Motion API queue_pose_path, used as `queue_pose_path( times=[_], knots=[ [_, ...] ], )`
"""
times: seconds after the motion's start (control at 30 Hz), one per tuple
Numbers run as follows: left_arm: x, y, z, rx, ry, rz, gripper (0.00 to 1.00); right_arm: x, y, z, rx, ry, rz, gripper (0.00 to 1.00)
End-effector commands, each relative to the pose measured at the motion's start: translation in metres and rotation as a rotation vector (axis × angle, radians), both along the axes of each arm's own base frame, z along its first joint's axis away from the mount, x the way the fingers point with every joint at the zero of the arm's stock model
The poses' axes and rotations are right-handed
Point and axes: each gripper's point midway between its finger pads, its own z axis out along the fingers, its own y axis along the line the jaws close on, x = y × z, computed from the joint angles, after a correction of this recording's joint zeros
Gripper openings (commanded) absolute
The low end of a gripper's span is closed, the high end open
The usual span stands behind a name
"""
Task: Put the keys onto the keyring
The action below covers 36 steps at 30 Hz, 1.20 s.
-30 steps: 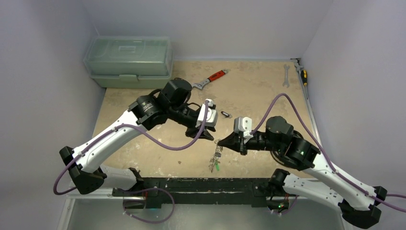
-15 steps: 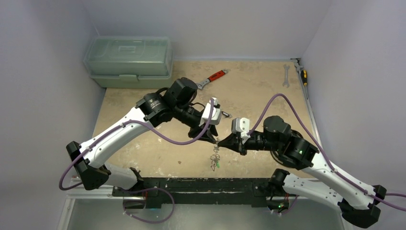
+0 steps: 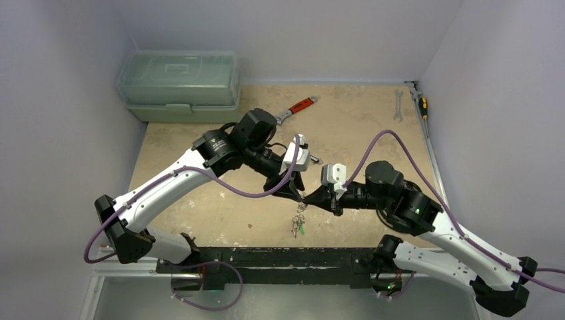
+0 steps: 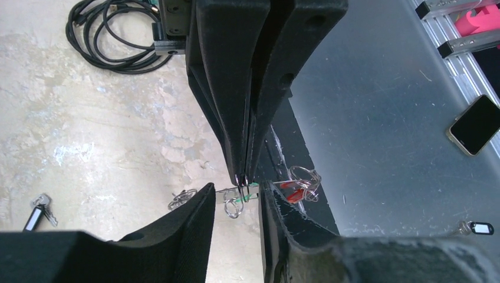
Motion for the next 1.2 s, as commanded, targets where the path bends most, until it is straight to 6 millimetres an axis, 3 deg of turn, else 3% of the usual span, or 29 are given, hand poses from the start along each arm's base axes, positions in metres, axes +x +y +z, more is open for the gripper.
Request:
queue_pose_path(
  times=[0.0,0.1,0.33,0.67,0.77,1.0,1.07,1.17],
  knots=[
    [-0.002,-0.003,-0.004,0.002,0.034,-0.010,0.34,0.004,0.002,0.034,0.075,-0.073,-0.011,0.00],
    [-0.003,-0.004,-0.005,0.003,0.044,-0.011,0.35,0.005,0.003,0.033,0.073,-0.071,-0.011,0.00],
    [0.000,-0.005,-0.007,0.009,0.040,-0.002,0.17,0.005,0.004,0.032,0.071,-0.068,-0.011,0.00],
    [0.000,-0.006,-0.018,0.031,0.054,-0.006,0.11,0.006,0.006,0.031,0.070,-0.062,-0.012,0.00],
    [-0.001,-0.006,-0.020,0.035,0.052,-0.010,0.01,0.007,0.006,0.030,0.067,-0.059,-0.012,0.00],
    [0.002,-0.005,-0.021,0.010,0.035,0.039,0.00,0.015,0.000,0.041,0.106,-0.079,-0.081,0.00],
    [0.006,-0.006,-0.020,-0.001,0.025,0.077,0.00,0.021,-0.004,0.048,0.142,-0.087,-0.133,0.12],
    [0.009,-0.008,-0.013,-0.054,0.014,0.112,0.00,0.022,-0.007,0.054,0.187,-0.096,-0.158,0.43]
  ],
)
